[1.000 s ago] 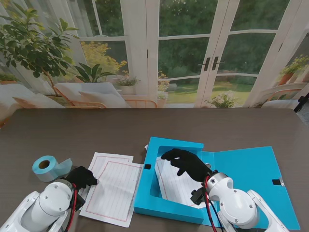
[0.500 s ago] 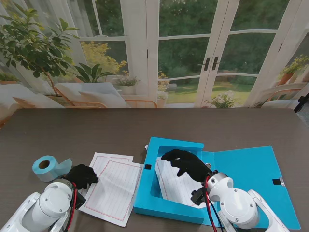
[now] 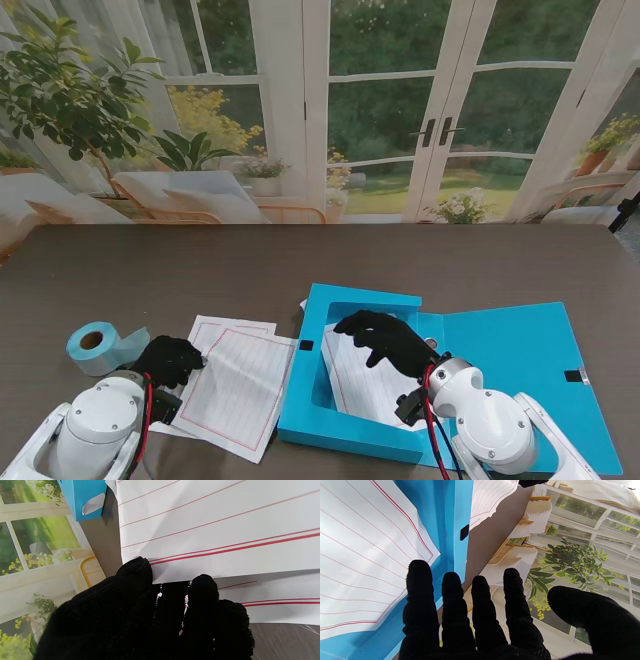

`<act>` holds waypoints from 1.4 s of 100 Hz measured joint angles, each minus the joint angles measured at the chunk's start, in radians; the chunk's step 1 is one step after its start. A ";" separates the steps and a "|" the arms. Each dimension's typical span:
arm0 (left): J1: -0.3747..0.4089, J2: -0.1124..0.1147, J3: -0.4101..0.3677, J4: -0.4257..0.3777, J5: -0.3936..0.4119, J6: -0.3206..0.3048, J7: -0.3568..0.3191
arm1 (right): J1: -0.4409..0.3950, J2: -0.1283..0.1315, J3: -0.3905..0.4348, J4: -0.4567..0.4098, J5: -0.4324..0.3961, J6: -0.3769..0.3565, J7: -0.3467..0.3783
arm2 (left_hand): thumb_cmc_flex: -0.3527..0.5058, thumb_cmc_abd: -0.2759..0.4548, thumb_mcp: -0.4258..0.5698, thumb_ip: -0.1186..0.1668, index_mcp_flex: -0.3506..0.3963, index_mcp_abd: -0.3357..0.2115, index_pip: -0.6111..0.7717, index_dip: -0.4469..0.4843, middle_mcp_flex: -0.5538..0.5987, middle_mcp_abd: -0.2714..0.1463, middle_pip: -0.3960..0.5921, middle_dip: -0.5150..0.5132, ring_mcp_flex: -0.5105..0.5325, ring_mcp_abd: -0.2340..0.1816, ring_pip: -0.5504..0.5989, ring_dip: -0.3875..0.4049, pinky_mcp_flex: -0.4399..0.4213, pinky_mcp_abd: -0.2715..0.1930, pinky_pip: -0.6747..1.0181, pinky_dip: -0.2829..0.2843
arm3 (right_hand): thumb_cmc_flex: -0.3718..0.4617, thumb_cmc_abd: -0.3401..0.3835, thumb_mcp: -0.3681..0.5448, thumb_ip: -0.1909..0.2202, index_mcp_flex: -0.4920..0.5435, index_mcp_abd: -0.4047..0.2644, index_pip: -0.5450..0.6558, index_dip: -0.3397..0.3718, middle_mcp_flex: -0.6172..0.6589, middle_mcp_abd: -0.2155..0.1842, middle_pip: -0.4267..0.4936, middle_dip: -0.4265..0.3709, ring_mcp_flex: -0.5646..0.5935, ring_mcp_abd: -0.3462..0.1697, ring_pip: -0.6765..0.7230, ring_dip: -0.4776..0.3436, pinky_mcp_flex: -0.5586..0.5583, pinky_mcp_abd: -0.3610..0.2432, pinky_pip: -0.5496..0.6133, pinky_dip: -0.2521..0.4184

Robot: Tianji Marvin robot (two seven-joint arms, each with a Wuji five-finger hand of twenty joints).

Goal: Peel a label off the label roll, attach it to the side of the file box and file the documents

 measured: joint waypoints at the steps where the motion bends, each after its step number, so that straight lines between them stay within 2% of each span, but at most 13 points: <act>1: 0.000 0.000 -0.001 -0.001 0.004 0.000 -0.003 | 0.000 0.000 0.000 0.000 0.000 0.000 0.000 | 0.000 0.000 0.000 0.000 0.000 0.000 0.000 0.000 0.000 0.001 0.000 0.000 0.000 0.000 0.000 0.000 0.000 0.000 0.000 0.000 | 0.000 0.000 0.000 0.000 0.000 0.000 0.000 0.000 0.000 0.000 0.000 0.000 0.000 0.000 0.000 0.000 0.000 0.000 0.000 0.000; 8: 0.001 -0.001 -0.003 -0.006 0.050 0.000 -0.032 | 0.000 0.000 0.000 0.000 0.003 0.001 0.000 | 0.000 0.002 0.000 0.000 0.000 0.004 0.000 0.008 0.000 0.005 0.000 0.012 0.000 0.005 0.000 0.000 -0.001 0.009 0.000 0.000 | 0.000 0.000 0.000 0.000 0.000 0.006 0.000 0.000 -0.011 0.000 0.003 0.000 0.000 0.000 0.000 0.000 0.000 0.000 0.000 0.000; 14: 0.002 -0.001 -0.005 -0.007 0.053 0.000 -0.040 | -0.001 0.000 0.000 -0.001 0.006 0.003 0.000 | 0.013 0.009 -0.006 0.000 -0.002 0.014 -0.007 0.015 0.000 0.009 0.001 0.026 -0.004 0.006 0.000 0.002 -0.008 0.011 0.000 0.000 | 0.000 0.000 0.000 0.000 0.000 0.006 0.000 0.000 -0.010 0.001 0.010 0.000 0.000 0.000 0.000 0.000 0.000 0.000 0.000 0.000; 27: 0.000 -0.004 -0.005 -0.005 -0.035 -0.006 0.004 | -0.002 0.000 0.000 -0.003 0.011 0.005 0.002 | 0.033 0.009 -0.020 0.000 -0.003 0.021 -0.012 0.021 0.000 0.014 0.010 0.054 -0.008 0.009 0.002 0.014 -0.011 0.014 0.000 0.000 | 0.000 0.000 0.000 0.000 0.000 0.006 0.000 0.000 -0.010 0.001 0.011 0.000 0.000 0.000 0.000 0.000 0.000 0.000 0.000 0.000; 62: 0.017 -0.016 -0.034 -0.028 -0.055 -0.031 0.002 | -0.003 0.000 0.000 -0.004 0.018 0.010 0.002 | 0.042 0.007 -0.021 0.000 -0.005 0.030 -0.012 0.022 0.000 0.026 0.014 0.078 -0.009 0.016 0.021 0.031 -0.016 0.024 0.002 0.013 | 0.000 0.000 0.000 0.011 0.000 0.007 0.000 0.000 -0.010 0.001 0.012 0.000 0.000 0.001 0.000 0.000 0.000 0.000 -0.004 0.002; 84: 0.031 -0.016 -0.064 -0.055 -0.101 -0.038 -0.012 | -0.003 0.000 0.000 -0.004 0.024 0.010 0.007 | 0.052 0.012 -0.021 0.000 -0.025 0.043 0.003 0.025 -0.001 0.031 0.016 0.110 -0.026 0.031 0.033 0.049 -0.022 0.035 0.002 0.039 | 0.000 0.000 0.000 0.011 0.000 0.007 0.000 0.000 -0.010 0.001 0.012 0.000 0.000 0.001 0.000 0.000 0.000 0.000 -0.008 0.002; 140: 0.043 -0.022 -0.116 -0.119 -0.230 -0.121 -0.014 | -0.002 -0.001 -0.003 -0.003 0.038 0.011 -0.001 | 0.073 0.016 -0.021 0.000 -0.035 0.066 0.009 0.029 -0.002 0.050 0.025 0.143 -0.028 0.044 0.037 0.062 -0.030 0.056 0.003 0.074 | 0.000 0.000 0.000 0.011 0.000 0.012 0.000 0.000 -0.010 0.004 0.012 -0.001 0.000 0.011 0.005 0.000 0.000 0.000 -0.012 0.007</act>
